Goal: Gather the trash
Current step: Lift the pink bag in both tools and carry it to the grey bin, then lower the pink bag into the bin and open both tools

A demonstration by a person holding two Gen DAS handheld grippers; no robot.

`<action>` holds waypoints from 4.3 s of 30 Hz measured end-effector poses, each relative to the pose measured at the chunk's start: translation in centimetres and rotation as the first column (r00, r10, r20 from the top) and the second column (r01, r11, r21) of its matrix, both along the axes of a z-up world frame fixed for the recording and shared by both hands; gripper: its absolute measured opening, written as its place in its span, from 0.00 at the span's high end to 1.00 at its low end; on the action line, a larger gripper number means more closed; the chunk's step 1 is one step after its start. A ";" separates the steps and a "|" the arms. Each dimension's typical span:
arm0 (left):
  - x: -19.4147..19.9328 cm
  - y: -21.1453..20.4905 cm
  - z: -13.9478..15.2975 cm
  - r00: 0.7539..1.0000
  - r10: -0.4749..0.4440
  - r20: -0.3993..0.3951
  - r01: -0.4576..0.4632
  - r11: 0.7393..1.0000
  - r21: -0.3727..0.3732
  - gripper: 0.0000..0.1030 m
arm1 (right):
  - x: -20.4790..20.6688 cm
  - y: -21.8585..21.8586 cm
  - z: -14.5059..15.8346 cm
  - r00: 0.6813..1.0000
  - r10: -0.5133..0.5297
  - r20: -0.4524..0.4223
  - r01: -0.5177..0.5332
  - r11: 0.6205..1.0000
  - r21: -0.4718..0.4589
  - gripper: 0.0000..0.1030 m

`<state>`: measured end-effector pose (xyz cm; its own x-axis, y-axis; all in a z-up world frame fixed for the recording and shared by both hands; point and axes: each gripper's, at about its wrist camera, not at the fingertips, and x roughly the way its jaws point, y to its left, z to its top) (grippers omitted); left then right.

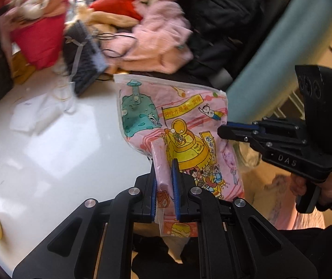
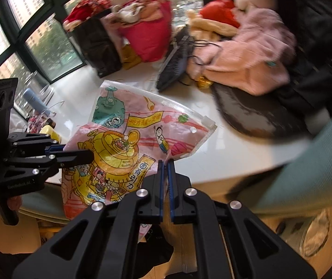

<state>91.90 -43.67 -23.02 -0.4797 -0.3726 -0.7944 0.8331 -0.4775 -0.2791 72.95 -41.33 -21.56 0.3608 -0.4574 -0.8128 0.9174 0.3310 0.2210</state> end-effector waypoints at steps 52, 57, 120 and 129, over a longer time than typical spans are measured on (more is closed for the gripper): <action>-63.1 9.1 -2.7 0.486 -0.873 -0.044 0.874 0.485 0.029 0.90 | -50.5 24.6 1.3 0.506 -0.858 -0.088 0.862 0.507 0.015 0.94; -64.8 6.4 -3.6 0.471 -0.881 -0.044 0.882 0.469 0.041 0.90 | -51.7 22.4 0.6 0.500 -0.861 -0.098 0.866 0.500 0.029 0.94; -84.6 -2.8 -51.9 0.653 -0.743 0.146 0.621 0.636 0.457 0.90 | -73.7 8.3 -46.7 0.715 -0.680 -0.162 0.676 0.612 0.410 0.95; -86.4 -1.9 -53.7 0.608 -0.778 0.157 0.668 0.609 0.428 0.90 | -72.4 6.7 -48.8 0.753 -0.627 -0.200 0.645 0.644 0.410 0.94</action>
<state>5.54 -45.53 -76.71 -0.2003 0.2694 -0.9420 0.3075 -0.8956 -0.3215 0.54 -34.60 -70.33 0.0807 -0.1650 -0.9830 0.8761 -0.4586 0.1489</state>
